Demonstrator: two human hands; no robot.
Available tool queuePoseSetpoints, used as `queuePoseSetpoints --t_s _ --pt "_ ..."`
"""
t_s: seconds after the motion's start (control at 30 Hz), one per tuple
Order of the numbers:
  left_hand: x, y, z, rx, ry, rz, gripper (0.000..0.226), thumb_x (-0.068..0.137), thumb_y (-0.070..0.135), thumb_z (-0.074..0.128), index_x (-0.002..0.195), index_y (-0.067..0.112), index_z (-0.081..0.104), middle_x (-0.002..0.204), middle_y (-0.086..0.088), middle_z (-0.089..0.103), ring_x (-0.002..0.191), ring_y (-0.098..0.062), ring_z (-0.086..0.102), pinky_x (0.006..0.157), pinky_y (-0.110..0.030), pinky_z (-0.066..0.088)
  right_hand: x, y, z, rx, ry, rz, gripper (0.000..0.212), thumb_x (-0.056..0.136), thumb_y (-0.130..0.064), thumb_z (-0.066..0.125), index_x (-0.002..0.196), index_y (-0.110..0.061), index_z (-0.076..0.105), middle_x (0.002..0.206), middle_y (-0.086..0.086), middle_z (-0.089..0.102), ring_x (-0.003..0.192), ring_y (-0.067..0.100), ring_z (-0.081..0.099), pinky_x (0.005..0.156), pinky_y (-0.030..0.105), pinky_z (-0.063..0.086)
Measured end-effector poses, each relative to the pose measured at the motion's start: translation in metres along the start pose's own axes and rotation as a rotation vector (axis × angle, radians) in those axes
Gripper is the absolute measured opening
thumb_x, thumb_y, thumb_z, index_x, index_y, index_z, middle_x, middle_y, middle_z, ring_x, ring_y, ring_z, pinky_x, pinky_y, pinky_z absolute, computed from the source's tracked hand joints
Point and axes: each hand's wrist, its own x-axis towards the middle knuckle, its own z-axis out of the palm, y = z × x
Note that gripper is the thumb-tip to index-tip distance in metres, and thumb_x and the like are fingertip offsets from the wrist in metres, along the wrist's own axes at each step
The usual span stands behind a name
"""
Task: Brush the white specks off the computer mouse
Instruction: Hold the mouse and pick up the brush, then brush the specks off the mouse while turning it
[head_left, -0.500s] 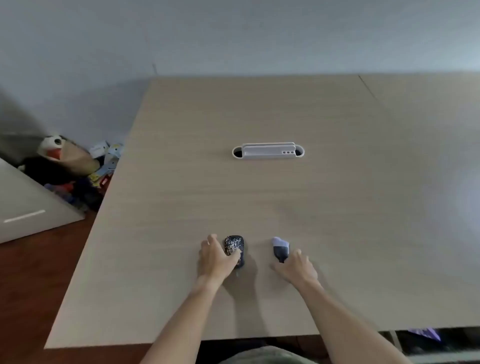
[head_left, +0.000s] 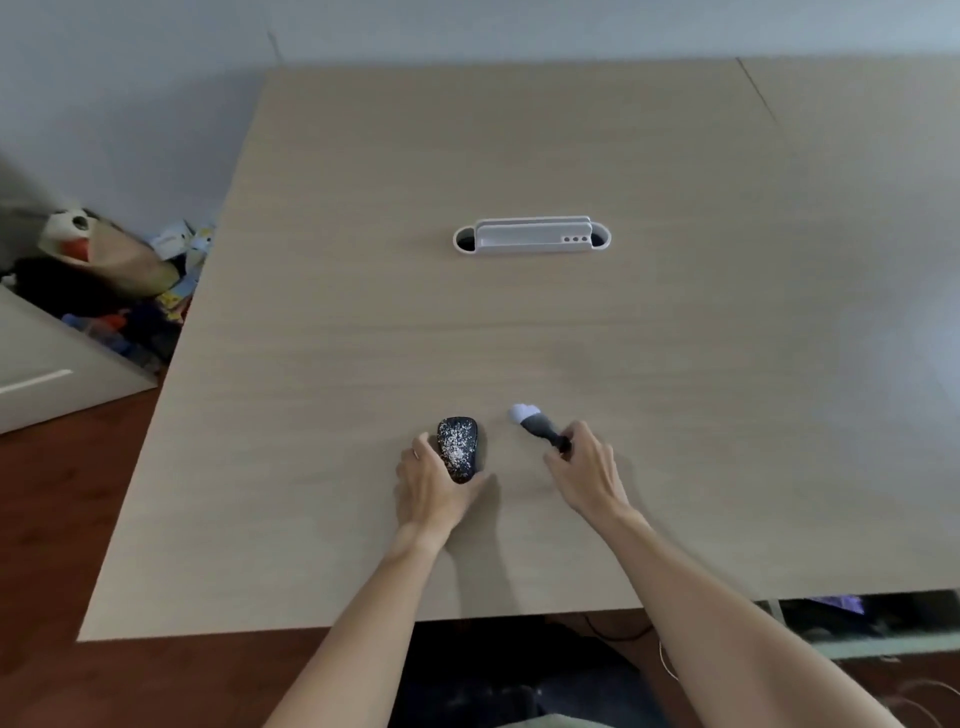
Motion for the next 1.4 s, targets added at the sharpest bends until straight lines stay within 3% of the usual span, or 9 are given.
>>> queuePoseSetpoints --t_s 0.13,0.33,0.5,0.6,0.77,0.97,1.07,1.23,1.4 --pt "0.006 -0.011 0.004 0.0 0.068 0.081 0.107 0.057 0.057 0.078 0.139 0.007 0.03 0.133 -0.013 0.047 0.125 -0.033 0.044 0.1 -0.041 0.042 0.021 -0.008 0.006 0.077 -0.04 -0.175 0.013 0.084 -0.02 0.062 0.093 -0.012 0.056 0.07 0.005 0.06 0.069 0.028 0.052 0.062 0.037 0.043" --pt "0.006 -0.035 0.02 0.025 0.236 0.293 0.094 0.06 0.06 0.069 0.136 0.016 0.035 0.116 -0.002 0.06 0.109 -0.027 0.055 0.093 -0.04 0.045 0.041 -0.021 0.018 0.256 0.037 -0.272 0.037 0.065 -0.045 0.056 0.087 -0.015 0.059 0.069 0.009 0.065 0.067 0.029 0.057 0.063 0.038 0.046" --pt "0.015 -0.05 0.042 -0.085 0.369 0.36 0.1 0.06 0.065 0.07 0.139 0.018 0.032 0.116 0.001 0.056 0.11 -0.021 0.049 0.097 -0.038 0.038 0.087 -0.023 0.031 0.327 0.204 -0.39 0.012 0.065 -0.02 0.059 0.077 -0.019 0.06 0.059 0.012 0.061 0.059 0.038 0.056 0.061 0.044 0.051" --pt "0.015 -0.06 0.052 -0.084 0.435 0.435 0.095 0.065 0.064 0.07 0.138 0.018 0.032 0.121 0.002 0.053 0.117 -0.021 0.045 0.1 -0.038 0.034 0.1 -0.021 0.039 0.408 0.226 -0.4 0.013 0.067 -0.005 0.059 0.077 -0.013 0.063 0.057 0.015 0.06 0.046 0.029 0.053 0.048 0.043 0.052" --pt "0.018 -0.065 0.063 -0.052 0.472 0.506 0.089 0.07 0.061 0.067 0.138 0.017 0.031 0.134 0.001 0.047 0.126 -0.024 0.039 0.1 -0.04 0.03 0.09 -0.018 0.033 0.492 0.246 -0.467 0.008 0.067 -0.004 0.057 0.074 -0.005 0.06 0.059 0.015 0.061 0.042 0.023 0.051 0.048 0.037 0.045" --pt "0.016 -0.062 0.063 -0.012 0.455 0.425 0.084 0.063 0.067 0.066 0.127 0.02 0.04 0.128 0.0 0.051 0.121 -0.028 0.044 0.096 -0.045 0.036 0.022 -0.005 0.045 0.676 0.019 -0.485 0.003 0.081 -0.003 0.065 0.081 -0.003 0.061 0.062 0.014 0.061 0.041 0.021 0.05 0.049 0.03 0.042" --pt "0.013 -0.064 0.064 -0.003 0.512 0.458 0.072 0.071 0.06 0.063 0.127 0.02 0.042 0.124 0.001 0.052 0.12 -0.025 0.046 0.095 -0.04 0.035 0.007 -0.005 0.054 0.561 -0.082 -0.493 0.007 0.086 -0.003 0.062 0.083 0.002 0.066 0.062 0.013 0.06 0.039 0.019 0.052 0.049 0.029 0.043" --pt "0.01 -0.067 0.061 -0.073 0.54 0.476 0.06 0.072 0.052 0.064 0.117 0.017 0.045 0.114 0.002 0.054 0.112 -0.024 0.049 0.093 -0.035 0.038 -0.001 -0.004 0.046 0.279 0.073 -0.515 0.014 0.077 -0.006 0.06 0.074 0.005 0.068 0.053 0.008 0.06 0.035 0.017 0.047 0.047 0.022 0.042" --pt "0.014 -0.066 0.062 -0.07 0.563 0.464 0.058 0.07 0.054 0.065 0.107 0.014 0.047 0.109 -0.002 0.056 0.107 -0.027 0.051 0.089 -0.037 0.041 0.003 -0.006 0.04 0.399 0.056 -0.466 0.014 0.079 -0.005 0.059 0.067 -0.001 0.065 0.056 0.011 0.059 0.038 0.018 0.049 0.053 0.031 0.044"
